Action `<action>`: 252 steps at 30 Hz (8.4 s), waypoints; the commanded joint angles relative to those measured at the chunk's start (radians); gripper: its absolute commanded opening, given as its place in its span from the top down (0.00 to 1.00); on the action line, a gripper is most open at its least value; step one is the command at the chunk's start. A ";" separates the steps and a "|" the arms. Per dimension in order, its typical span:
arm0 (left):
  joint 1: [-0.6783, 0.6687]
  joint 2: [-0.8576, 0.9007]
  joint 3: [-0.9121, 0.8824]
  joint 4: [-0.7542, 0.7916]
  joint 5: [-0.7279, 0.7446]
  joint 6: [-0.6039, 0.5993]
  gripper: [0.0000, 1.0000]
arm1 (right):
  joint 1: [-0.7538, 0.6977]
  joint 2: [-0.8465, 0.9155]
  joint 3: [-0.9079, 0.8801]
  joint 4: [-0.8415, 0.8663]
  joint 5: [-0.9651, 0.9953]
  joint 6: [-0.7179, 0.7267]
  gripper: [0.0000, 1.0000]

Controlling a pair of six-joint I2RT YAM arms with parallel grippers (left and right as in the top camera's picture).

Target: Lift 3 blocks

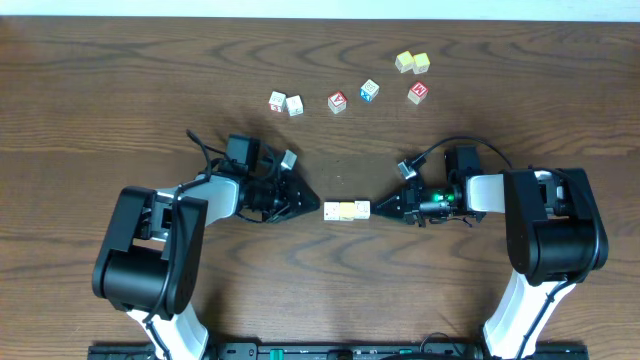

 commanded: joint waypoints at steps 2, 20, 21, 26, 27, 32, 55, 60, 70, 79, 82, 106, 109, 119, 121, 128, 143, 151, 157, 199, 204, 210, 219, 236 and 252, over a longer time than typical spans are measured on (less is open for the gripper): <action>-0.023 0.005 -0.004 -0.002 0.016 -0.025 0.93 | 0.007 0.018 -0.004 -0.005 0.008 0.023 0.99; -0.023 0.005 -0.004 -0.009 -0.010 -0.100 0.93 | 0.007 0.018 -0.004 -0.016 0.000 0.042 0.99; -0.023 0.005 -0.004 -0.010 -0.010 -0.110 0.93 | 0.007 0.018 -0.004 -0.024 0.000 0.042 0.99; -0.023 0.005 -0.004 -0.013 -0.010 -0.125 0.93 | 0.007 0.018 -0.005 -0.043 0.009 0.042 0.99; -0.023 0.005 -0.004 -0.013 -0.010 -0.125 0.93 | 0.007 0.018 -0.005 -0.047 0.016 0.042 0.99; -0.023 0.005 -0.004 -0.013 -0.010 -0.125 0.93 | 0.011 0.018 -0.005 -0.057 0.057 0.049 0.99; -0.023 0.005 -0.004 -0.012 0.022 -0.129 0.93 | 0.033 0.018 -0.005 -0.015 0.056 0.120 0.99; -0.023 0.005 -0.004 -0.013 0.022 -0.129 0.92 | 0.036 0.018 -0.005 -0.013 0.056 0.131 0.99; -0.023 0.005 -0.004 -0.011 0.051 -0.128 0.93 | 0.046 0.018 -0.005 -0.012 0.056 0.139 0.99; -0.023 0.005 -0.004 0.002 0.081 -0.129 0.93 | 0.046 0.018 -0.003 0.005 0.040 0.180 0.99; -0.023 0.005 -0.004 0.002 0.081 -0.129 0.93 | 0.046 0.018 -0.003 0.005 0.040 0.180 0.99; -0.114 0.005 -0.004 0.002 -0.156 -0.124 0.93 | 0.096 0.018 -0.004 0.001 0.208 0.196 0.99; -0.114 0.005 -0.004 0.002 -0.167 -0.117 0.93 | 0.096 0.018 -0.004 -0.001 0.238 0.206 0.99; -0.114 0.002 -0.003 0.004 -0.117 -0.068 0.93 | 0.099 0.018 0.012 -0.001 0.232 0.206 0.99; -0.114 0.000 -0.003 0.003 -0.115 -0.067 0.93 | 0.099 0.018 0.017 -0.002 0.220 0.205 0.99; -0.117 -0.022 -0.003 0.002 -0.110 -0.060 0.93 | 0.116 0.018 0.025 -0.002 0.214 0.206 0.99; -0.146 -0.045 -0.003 -0.002 -0.111 -0.061 0.93 | 0.190 -0.034 0.088 -0.060 0.237 0.198 0.99; -0.146 -0.054 -0.003 -0.002 -0.111 -0.061 0.93 | 0.197 -0.058 0.088 -0.089 0.258 0.194 0.99; -0.146 -0.069 -0.003 -0.006 -0.114 -0.061 0.93 | 0.210 -0.088 0.088 -0.133 0.349 0.185 0.99; -0.156 -0.175 -0.003 -0.093 -0.179 -0.049 0.93 | 0.308 -0.145 0.196 -0.265 0.423 0.175 0.99; -0.156 -0.175 -0.003 -0.092 -0.179 -0.049 0.93 | 0.308 -0.184 0.203 -0.285 0.424 0.168 0.99; -0.156 -0.175 -0.003 -0.093 -0.179 -0.050 0.93 | 0.308 -0.221 0.203 -0.298 0.424 0.168 0.99; -0.156 -0.175 -0.003 -0.108 -0.174 -0.050 0.93 | 0.308 -0.224 0.203 -0.317 0.424 0.168 0.99; -0.156 -0.220 -0.003 -0.115 -0.174 -0.063 0.93 | 0.321 -0.274 0.203 -0.328 0.424 0.177 0.99; -0.156 -0.256 -0.003 -0.115 -0.163 -0.076 0.93 | 0.328 -0.293 0.207 -0.346 0.423 0.177 0.99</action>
